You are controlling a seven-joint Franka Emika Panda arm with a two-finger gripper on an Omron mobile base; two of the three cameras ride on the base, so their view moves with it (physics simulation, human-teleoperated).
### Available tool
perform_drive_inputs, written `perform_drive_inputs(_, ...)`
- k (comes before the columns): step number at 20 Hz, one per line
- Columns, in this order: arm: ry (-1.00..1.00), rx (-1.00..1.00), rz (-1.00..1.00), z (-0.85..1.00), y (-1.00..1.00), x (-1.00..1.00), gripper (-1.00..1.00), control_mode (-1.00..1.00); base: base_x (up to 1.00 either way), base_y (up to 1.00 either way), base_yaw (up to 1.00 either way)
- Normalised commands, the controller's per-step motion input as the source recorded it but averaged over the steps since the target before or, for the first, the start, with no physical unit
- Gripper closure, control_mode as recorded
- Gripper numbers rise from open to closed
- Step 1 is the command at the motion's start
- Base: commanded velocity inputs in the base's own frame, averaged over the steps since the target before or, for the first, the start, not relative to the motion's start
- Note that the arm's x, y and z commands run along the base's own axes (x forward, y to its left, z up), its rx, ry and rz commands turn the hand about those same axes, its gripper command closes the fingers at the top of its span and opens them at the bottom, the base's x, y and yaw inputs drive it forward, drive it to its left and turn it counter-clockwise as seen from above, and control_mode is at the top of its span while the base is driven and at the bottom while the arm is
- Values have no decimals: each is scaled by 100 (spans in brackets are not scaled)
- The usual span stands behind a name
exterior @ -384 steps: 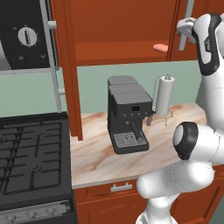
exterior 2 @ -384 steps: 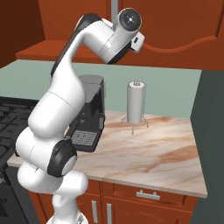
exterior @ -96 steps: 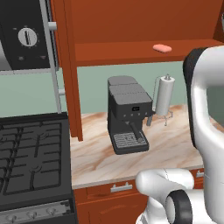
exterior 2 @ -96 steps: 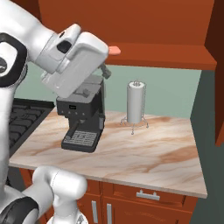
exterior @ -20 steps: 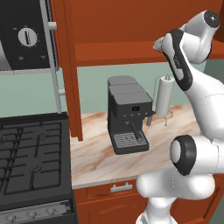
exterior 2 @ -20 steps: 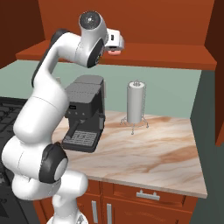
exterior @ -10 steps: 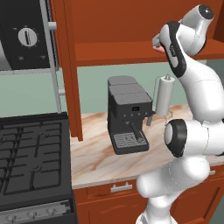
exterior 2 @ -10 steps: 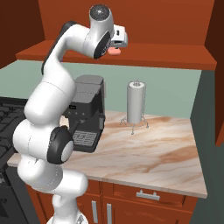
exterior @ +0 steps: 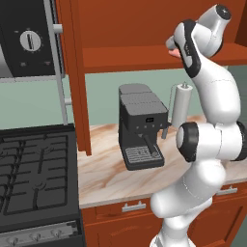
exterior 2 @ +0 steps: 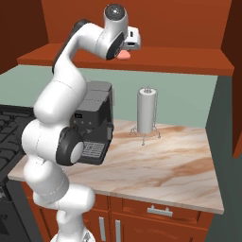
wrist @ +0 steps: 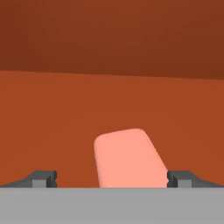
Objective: Open the cabinet. Pick the bar soap and place it next to the sink. Then close the cabinet.
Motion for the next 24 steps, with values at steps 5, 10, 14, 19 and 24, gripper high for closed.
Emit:
perform_drive_inputs(5, 0, 0, 0, -1, 0, 22, -100, -100, 0, 0, 0)
perform_drive_inputs(10, 0, 0, 0, 0, -1, 2, -100, -100, 0, 0, 0)
perform_drive_inputs(14, 0, 0, 0, -3, -2, 0, -100, -100, 0, 0, 0)
perform_drive_inputs(19, 0, 0, 0, -12, -5, 0, -100, -100, 0, 0, 0)
perform_drive_inputs(24, 0, 0, 0, -8, -6, 4, -100, -100, 0, 0, 0)
